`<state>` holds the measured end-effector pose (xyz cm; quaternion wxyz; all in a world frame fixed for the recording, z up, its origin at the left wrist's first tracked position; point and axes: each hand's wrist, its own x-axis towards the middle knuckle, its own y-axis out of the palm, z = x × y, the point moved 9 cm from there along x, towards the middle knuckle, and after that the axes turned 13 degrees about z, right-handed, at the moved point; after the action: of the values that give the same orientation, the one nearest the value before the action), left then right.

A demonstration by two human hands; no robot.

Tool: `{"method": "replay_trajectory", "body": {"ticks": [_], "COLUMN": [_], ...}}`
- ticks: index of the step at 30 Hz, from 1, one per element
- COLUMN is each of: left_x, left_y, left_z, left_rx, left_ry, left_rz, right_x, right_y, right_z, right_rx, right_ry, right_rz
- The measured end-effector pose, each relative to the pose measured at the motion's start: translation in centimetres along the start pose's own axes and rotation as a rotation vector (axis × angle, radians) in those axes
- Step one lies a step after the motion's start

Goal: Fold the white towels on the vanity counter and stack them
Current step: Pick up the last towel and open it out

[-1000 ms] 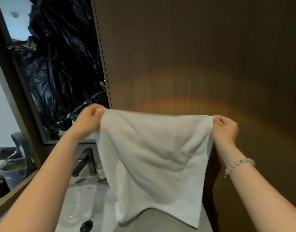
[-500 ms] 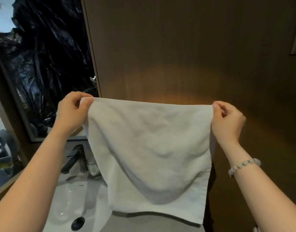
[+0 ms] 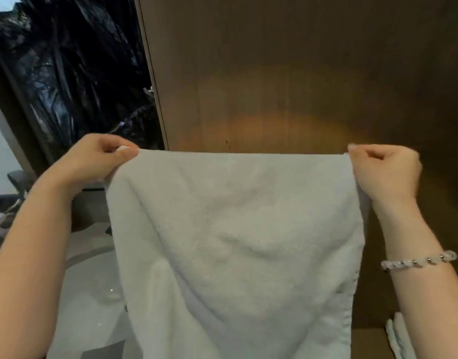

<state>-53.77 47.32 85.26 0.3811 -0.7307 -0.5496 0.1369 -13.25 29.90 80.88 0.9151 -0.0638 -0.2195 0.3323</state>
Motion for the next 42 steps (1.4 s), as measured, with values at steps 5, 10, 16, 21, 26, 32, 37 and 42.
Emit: {"method": "replay_trajectory", "body": {"ticks": [5,10,16,21,26,32,37,42], "left_x": [2.3,3.0,4.7,5.8,6.4,6.7,5.9,5.8], "left_y": [10.1,19.0,23.0,25.3,26.7,27.1,27.0,27.7], "left_z": [10.2,19.0,22.7,26.4,29.3,29.7,31.1,31.4], "left_rx": [0.15,0.182,0.185,0.183,0.149,-0.034,-0.119,-0.165], "left_ry": [-0.285,-0.475,-0.546,-0.574,-0.562,-0.535,-0.636,-0.625], "left_rz": [0.405,0.479,0.272,0.194,0.151,0.052,0.012,-0.025], "right_x": [0.3,-1.5,-1.5,-0.6,0.0,0.1,-0.5,0.1], "right_y": [6.9,12.2,14.6,17.2,19.8,20.4,20.3,19.9], "right_z": [-10.2,-20.3,-25.6,-28.3,-31.1,-33.3,-32.7,-33.0], "right_rx": [-0.223,-0.363,-0.502,-0.571,-0.607,-0.463,-0.166,-0.253], "right_ry": [0.258,0.445,0.452,0.422,0.485,0.507,0.439,0.413], "right_rz": [0.261,0.382,0.401,0.392,0.507,0.431,0.448,0.393]}}
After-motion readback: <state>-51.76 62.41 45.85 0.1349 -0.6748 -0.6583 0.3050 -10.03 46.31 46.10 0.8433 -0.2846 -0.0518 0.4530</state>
